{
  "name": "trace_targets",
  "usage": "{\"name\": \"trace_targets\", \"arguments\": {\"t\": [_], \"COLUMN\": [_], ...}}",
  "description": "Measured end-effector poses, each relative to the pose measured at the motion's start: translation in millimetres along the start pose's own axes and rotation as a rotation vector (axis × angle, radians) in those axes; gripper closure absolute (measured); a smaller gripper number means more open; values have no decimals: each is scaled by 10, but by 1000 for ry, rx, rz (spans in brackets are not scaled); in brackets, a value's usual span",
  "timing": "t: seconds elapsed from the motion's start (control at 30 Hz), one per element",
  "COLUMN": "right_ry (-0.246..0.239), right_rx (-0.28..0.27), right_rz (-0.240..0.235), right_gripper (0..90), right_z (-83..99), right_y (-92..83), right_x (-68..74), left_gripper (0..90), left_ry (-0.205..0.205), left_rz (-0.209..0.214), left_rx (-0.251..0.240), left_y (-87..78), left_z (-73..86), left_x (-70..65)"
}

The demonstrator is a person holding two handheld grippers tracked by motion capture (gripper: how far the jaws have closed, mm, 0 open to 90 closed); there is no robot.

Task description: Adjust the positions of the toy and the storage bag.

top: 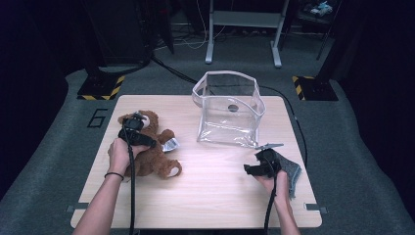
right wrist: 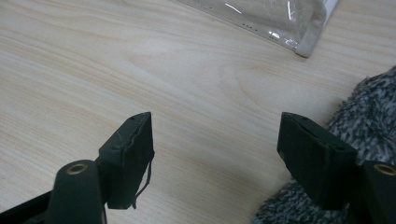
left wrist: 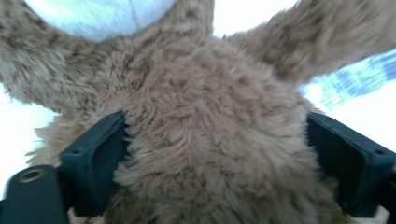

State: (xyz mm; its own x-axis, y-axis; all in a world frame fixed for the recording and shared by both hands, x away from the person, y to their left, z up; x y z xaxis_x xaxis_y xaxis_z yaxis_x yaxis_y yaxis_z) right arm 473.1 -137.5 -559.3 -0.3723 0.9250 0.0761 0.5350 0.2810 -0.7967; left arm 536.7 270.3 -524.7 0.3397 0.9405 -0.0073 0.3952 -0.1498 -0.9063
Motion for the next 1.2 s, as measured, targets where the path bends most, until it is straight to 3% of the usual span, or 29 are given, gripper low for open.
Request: {"name": "trace_targets", "arguments": {"t": [0.13,0.27,0.3,0.4,0.43,0.47,0.53,0.63,0.7,0.77,1.0,1.07,1.1,1.2], "right_ry": [0,-18,-21,-28,-47,-46,-65,-98,-120,-146,-244,-267,-277,-307], "right_rx": [-8,-23,-24,-26,-35,-34,-44,-61,-78,-98,-142,-157,-154,-166], "right_rz": [-6,-15,-19,-27,-25,-23,-31,-28,-33,-34,-55,-48,-47,-33], "right_gripper": [263,257,254,233,225,218,207,200,196,194,164,165,161,166], "right_z": [-40,-135,-159,-234,-266,-288,-352,-486,-609,-760,-1347,-1515,-1586,-1827], "right_y": [-6,-20,-27,-44,-46,-55,-67,-108,-151,-198,-375,-404,-420,-454], "right_x": [39,88,104,156,159,177,200,227,270,320,504,517,523,504], "left_gripper": [344,508,535,572,574,576,575,544,474,434,326,308,303,290], "left_ry": [30,113,115,150,190,177,198,140,110,105,74,50,64,49], "left_rz": [6,25,29,70,76,80,57,85,84,64,71,73,74,76], "left_rx": [-46,-84,-91,-99,-108,-110,-132,-142,-145,-133,-128,-149,-150,-158], "left_y": [-6,-29,-36,-64,-76,-78,-92,-76,-61,-49,-2,12,12,17], "left_z": [65,107,110,121,114,116,89,96,92,89,83,81,84,88], "left_x": [50,135,170,267,313,354,438,427,390,362,304,291,307,312]}}
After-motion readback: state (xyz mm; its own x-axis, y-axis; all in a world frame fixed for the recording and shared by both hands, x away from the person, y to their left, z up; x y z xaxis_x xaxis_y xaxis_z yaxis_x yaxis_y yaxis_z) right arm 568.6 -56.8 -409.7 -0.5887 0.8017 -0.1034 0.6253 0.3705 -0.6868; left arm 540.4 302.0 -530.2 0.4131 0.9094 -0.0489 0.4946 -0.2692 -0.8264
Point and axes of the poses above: each handheld gripper's, and its own axes: y roughly forward along the jaws, z roughly out of its underside, x roughly to its left, the point moved 10 cm from there along y, roughly forward along the jaws, and after that the axes turned 1 degree about z, right-handed, at the moved point
